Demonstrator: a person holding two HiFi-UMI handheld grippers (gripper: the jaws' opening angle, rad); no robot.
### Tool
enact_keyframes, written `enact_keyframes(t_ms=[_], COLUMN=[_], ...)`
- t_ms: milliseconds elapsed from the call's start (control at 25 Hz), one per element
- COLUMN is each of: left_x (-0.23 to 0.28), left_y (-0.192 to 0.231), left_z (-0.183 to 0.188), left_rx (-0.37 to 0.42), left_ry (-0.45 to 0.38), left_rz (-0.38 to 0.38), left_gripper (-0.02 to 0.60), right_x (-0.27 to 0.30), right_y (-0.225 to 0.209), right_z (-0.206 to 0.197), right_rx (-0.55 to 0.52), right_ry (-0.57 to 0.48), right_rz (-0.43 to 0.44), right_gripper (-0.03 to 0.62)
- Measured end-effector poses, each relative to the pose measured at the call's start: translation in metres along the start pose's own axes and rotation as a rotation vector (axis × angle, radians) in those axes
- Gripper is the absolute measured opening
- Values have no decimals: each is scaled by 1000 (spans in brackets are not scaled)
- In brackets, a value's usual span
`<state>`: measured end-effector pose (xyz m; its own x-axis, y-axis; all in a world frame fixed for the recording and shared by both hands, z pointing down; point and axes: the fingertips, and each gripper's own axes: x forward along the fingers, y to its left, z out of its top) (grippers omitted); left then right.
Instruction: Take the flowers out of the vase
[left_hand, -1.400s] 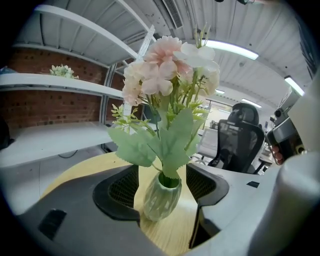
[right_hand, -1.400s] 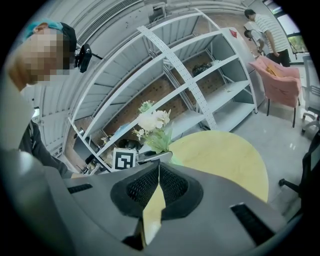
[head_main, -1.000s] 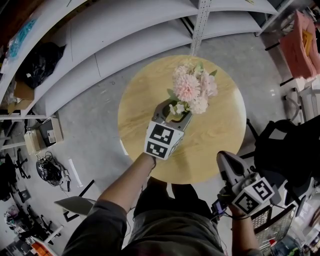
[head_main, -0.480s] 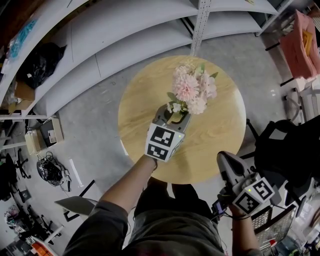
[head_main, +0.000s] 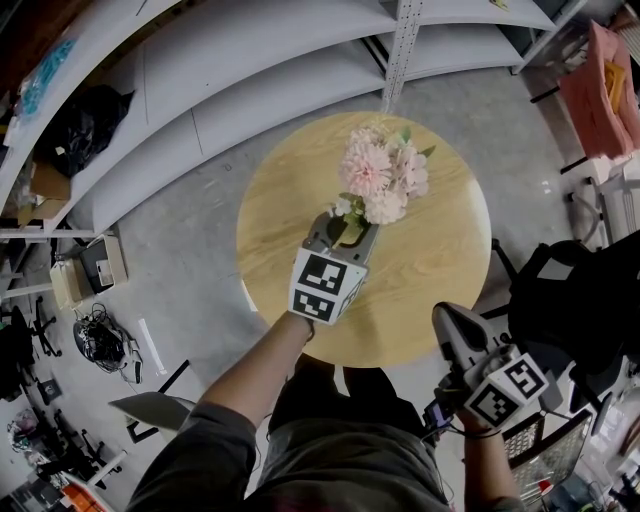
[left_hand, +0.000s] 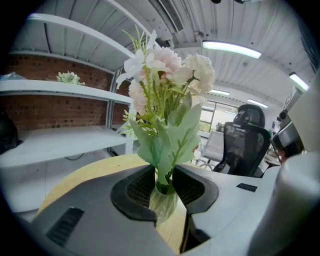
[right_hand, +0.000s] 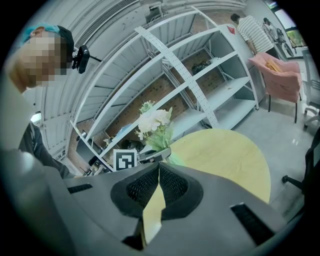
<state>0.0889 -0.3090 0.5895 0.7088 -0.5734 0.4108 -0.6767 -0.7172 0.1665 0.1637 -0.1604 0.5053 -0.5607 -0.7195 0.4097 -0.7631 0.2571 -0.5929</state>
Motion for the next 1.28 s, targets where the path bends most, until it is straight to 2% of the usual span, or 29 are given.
enact_keyframes(t_ms=[480, 1280], left_x=[-7, -29], left_y=[-2, 5], left_z=[11, 65], left_rx=[18, 65], left_ry=[-17, -87], left_rz=[26, 32], left_gripper=[94, 72], right_x=[-2, 2], right_y=[7, 29], right_z=[3, 24], right_rx=[-6, -35], right_ry=[-22, -60], right_rz=[26, 55], right_gripper=[15, 15])
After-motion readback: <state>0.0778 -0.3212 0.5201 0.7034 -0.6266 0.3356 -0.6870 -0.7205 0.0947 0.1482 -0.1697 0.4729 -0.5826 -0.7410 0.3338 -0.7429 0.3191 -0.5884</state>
